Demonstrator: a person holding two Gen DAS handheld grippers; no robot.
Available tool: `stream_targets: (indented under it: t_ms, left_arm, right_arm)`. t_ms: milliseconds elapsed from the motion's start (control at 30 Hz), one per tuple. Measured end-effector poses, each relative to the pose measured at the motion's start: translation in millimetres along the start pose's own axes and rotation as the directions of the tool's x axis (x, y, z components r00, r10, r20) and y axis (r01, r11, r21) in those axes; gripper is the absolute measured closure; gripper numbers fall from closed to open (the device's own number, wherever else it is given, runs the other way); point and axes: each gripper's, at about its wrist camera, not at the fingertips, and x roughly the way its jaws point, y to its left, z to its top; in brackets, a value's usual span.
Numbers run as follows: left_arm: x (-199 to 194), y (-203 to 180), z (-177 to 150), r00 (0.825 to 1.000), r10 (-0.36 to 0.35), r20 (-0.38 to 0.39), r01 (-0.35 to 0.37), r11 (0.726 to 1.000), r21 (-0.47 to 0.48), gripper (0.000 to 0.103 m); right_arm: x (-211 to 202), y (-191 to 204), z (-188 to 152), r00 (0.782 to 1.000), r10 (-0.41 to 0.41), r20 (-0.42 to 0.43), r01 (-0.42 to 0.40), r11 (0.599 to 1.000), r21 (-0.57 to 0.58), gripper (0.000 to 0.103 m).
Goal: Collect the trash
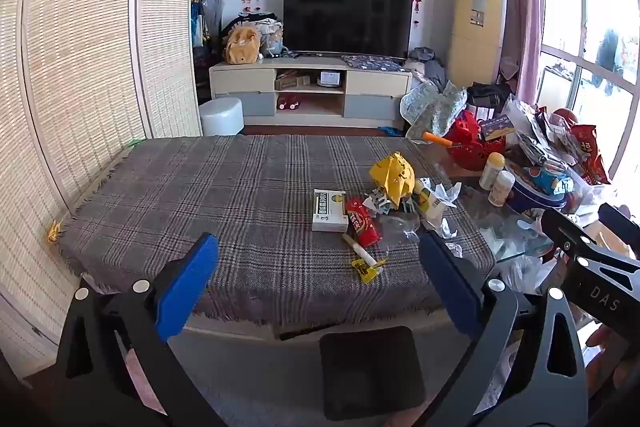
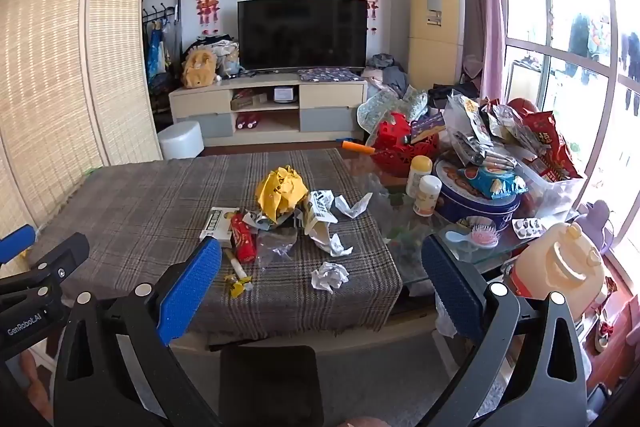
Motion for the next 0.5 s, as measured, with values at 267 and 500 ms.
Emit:
stream_targets:
  t_ms: [267,500]
  left_arm:
    - [0,0,0,1.0,-0.004,0.007,0.004,1.0,-0.003,0.008]
    - [-7,0,5,1.0,-0.008,0.011,0.008,1.0,-0.004,0.008]
  right_arm:
    - [-1,0,1,1.0,-0.004,0.003,0.004,1.0,-0.001,0.003]
    - [-3,5,1,1.0,0.009,0.006,-0.009,1.0,0.007,0.003]
